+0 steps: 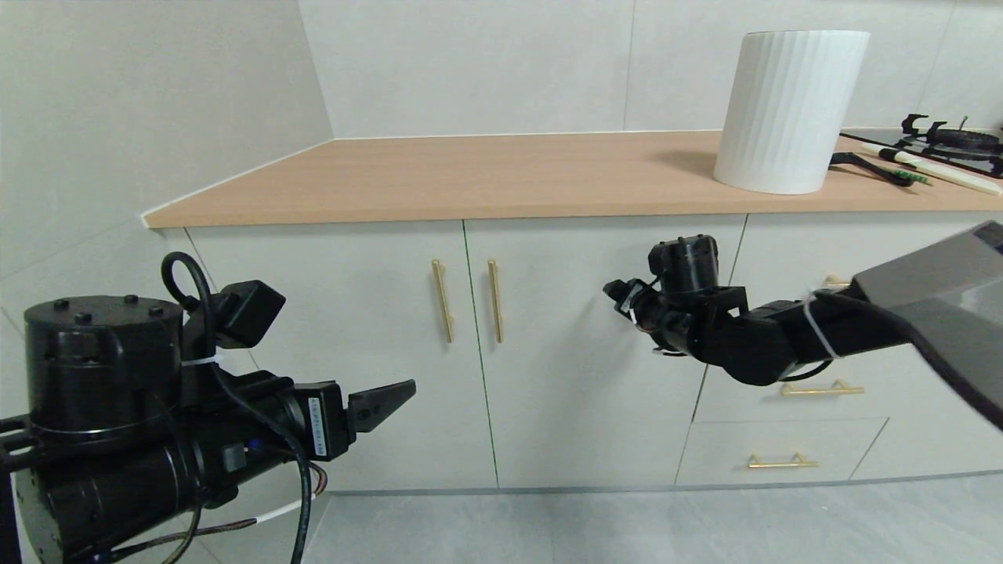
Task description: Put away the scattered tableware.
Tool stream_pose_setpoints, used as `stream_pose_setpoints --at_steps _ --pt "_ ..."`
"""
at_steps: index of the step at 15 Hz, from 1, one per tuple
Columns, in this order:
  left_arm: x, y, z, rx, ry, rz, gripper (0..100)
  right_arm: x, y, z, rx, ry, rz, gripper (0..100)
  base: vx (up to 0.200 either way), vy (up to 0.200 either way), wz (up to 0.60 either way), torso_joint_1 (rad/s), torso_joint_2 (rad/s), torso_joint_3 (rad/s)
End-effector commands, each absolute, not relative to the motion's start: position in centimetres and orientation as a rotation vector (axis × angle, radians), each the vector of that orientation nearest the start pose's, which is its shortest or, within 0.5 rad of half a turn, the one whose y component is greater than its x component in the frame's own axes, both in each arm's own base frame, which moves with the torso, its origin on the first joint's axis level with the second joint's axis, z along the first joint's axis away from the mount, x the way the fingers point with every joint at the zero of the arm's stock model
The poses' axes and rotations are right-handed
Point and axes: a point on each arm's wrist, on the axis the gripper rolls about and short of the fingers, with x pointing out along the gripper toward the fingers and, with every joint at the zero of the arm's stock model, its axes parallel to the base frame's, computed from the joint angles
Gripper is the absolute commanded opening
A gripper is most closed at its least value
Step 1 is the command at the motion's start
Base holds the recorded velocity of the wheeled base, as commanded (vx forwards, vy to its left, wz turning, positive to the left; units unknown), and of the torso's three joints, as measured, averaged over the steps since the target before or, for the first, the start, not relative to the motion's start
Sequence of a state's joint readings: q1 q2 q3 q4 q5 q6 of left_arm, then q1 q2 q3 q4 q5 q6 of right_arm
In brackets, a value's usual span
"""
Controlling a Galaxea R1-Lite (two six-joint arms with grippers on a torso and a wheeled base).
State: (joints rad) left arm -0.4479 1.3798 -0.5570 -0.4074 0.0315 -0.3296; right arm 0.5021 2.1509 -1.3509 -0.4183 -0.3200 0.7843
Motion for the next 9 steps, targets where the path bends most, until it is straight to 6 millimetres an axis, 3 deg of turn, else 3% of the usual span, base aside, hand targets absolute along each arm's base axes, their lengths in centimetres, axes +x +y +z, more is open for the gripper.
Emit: stream_pose_setpoints --at_steps 1,2,3,4,8,9 --pt "18.7 -8.9 18.1 -0.227 0.447 -0.341 100 31.3 17.5 20.1 0.579 0.355 0.153 100 0.000 0.000 0.00 0.000 0.00 0.000" --pt "17.5 -8.2 18.8 -0.236 0.406 -0.338 100 25.6 14.4 22.9 0.512 0.301 0.218 100 0.000 0.000 0.00 0.000 0.00 0.000" --pt "16.5 -7.7 18.7 -0.231 0.390 -0.335 100 23.1 12.9 23.6 0.493 0.274 0.224 100 0.000 0.000 0.00 0.000 0.00 0.000" --pt "15.9 -7.4 18.9 -0.224 0.373 -0.336 100 21.9 12.1 23.7 0.480 0.261 0.225 100 0.000 0.000 0.00 0.000 0.00 0.000" --pt "8.7 -3.2 17.8 -0.181 0.206 -0.276 100 8.5 3.7 22.3 0.299 0.035 0.191 100 0.000 0.000 0.00 0.000 0.00 0.000" --pt "7.5 -2.6 17.7 -0.170 0.169 -0.266 100 6.8 2.7 21.8 0.270 0.003 0.177 100 0.000 0.000 0.00 0.000 0.00 0.000"
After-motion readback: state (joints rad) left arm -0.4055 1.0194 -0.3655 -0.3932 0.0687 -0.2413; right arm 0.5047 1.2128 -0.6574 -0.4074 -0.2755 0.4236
